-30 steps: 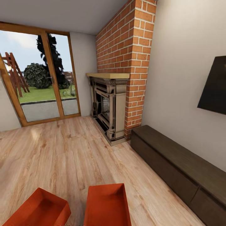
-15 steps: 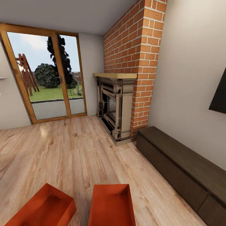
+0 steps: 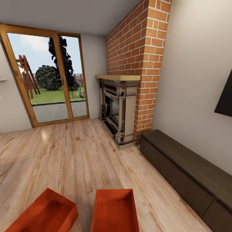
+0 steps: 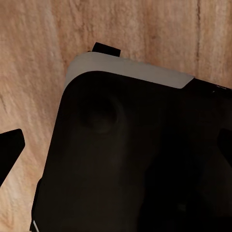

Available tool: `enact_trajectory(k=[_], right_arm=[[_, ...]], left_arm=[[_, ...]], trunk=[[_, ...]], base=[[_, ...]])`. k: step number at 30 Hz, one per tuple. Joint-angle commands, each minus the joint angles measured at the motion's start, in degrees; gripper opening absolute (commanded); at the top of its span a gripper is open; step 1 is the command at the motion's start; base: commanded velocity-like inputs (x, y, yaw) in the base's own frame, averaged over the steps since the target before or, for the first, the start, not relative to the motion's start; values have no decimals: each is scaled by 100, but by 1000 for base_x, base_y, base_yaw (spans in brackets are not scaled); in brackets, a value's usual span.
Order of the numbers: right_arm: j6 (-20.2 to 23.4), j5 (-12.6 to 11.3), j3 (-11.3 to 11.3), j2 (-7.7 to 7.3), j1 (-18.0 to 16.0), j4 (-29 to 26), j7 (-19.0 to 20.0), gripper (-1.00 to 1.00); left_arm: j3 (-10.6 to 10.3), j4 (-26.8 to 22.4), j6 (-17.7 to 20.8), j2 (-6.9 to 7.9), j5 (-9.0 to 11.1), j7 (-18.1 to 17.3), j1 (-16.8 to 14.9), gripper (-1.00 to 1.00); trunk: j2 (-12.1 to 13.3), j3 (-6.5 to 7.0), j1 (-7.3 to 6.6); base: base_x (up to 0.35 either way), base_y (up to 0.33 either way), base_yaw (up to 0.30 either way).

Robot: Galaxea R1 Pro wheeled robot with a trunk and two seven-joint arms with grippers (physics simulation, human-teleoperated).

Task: Move the two storage containers from the living room to the garage. In the garage, place one container on the floor and stack the other container on top of it (either order is fine).

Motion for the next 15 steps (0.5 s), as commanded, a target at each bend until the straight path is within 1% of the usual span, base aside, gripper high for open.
enact_trajectory(k=[1,5,15], right_arm=[[-40,19,14,13,-7,16,-21,100],[-38,32,32,12,-5,16,-24,100],[-39,34,49,-5,-7,16,-29,100]], left_arm=[[2,-12,23,-2,33,19,0,100],[2,-12,25,-2,33,19,0,100],[2,-12,17,-2,25,19,0,100]], trunk=[[-3,-6,0],[-3,-20,0],[-3,-109,0]], base=[[0,0,0],[0,0,0],[0,0,0]])
